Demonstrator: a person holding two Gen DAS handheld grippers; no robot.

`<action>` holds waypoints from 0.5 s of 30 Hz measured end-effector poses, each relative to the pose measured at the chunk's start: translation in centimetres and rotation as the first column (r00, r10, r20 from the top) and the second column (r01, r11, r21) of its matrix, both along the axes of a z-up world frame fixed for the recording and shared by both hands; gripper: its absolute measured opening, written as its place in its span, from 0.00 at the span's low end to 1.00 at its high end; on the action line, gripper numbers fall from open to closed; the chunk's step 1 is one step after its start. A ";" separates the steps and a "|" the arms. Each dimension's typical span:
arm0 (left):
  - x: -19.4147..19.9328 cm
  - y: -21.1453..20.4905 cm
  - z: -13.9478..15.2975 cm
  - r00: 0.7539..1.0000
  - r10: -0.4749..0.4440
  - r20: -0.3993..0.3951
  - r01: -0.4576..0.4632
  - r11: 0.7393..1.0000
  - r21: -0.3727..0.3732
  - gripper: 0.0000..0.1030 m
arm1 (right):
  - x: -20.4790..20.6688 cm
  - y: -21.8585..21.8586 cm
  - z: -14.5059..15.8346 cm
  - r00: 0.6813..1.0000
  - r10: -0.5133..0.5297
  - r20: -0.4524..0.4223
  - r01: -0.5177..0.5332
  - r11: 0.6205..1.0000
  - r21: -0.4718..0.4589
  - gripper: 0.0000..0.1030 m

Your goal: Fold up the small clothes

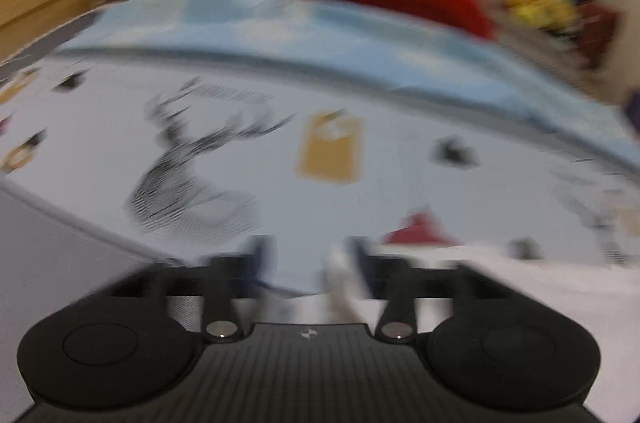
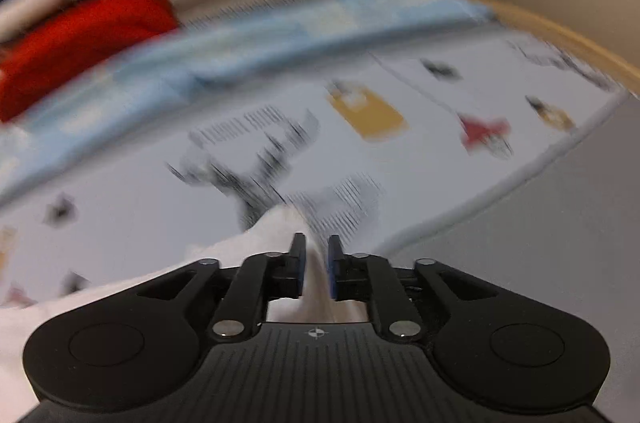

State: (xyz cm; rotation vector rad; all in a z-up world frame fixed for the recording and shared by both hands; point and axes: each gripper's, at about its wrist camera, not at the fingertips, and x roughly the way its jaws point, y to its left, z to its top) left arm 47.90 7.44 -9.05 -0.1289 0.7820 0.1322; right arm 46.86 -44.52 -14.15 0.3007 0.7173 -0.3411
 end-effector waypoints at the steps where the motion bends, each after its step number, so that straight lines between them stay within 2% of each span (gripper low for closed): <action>1: 0.0 0.3 -0.2 1.000 0.019 -0.011 -0.019 1.000 0.001 0.80 | 0.0 -0.1 0.0 1.000 0.001 -0.009 -0.001 1.000 0.008 0.16; 5: -0.9 0.8 1.0 0.999 -0.043 -0.009 0.042 0.995 -0.086 0.84 | -1.6 1.0 2.5 0.986 0.136 0.099 -0.136 0.991 -0.013 0.17; 8: -1.8 -0.9 1.3 0.987 -0.162 -0.011 0.160 0.982 -0.104 0.89 | -2.0 2.4 2.7 0.951 0.295 0.095 -0.298 0.954 0.023 0.17; 10: -1.8 -2.9 0.4 0.969 -0.243 -0.042 0.242 0.970 -0.034 0.89 | -1.3 3.8 1.0 0.924 0.382 0.031 -0.383 0.924 0.012 0.16; 12: -1.3 -4.5 -1.6 0.955 -0.257 -0.149 0.273 0.957 0.094 0.89 | 0.0 4.5 -1.8 0.927 0.357 -0.113 -0.363 0.931 -0.037 0.16; 13: -1.0 -4.8 -2.7 0.947 -0.245 -0.207 0.277 0.950 0.142 0.90 | 0.1 4.4 -2.8 0.924 0.355 -0.143 -0.365 0.929 -0.056 0.15; 14: -1.1 -4.5 -3.2 0.947 -0.238 -0.216 0.271 0.953 0.138 0.93 | -0.2 4.5 -2.6 0.916 0.377 -0.135 -0.389 0.918 -0.080 0.15; 15: -1.1 -3.9 -3.0 0.951 -0.226 -0.210 0.255 0.959 0.122 0.97 | -0.1 4.6 -2.0 0.911 0.376 -0.171 -0.395 0.914 -0.096 0.15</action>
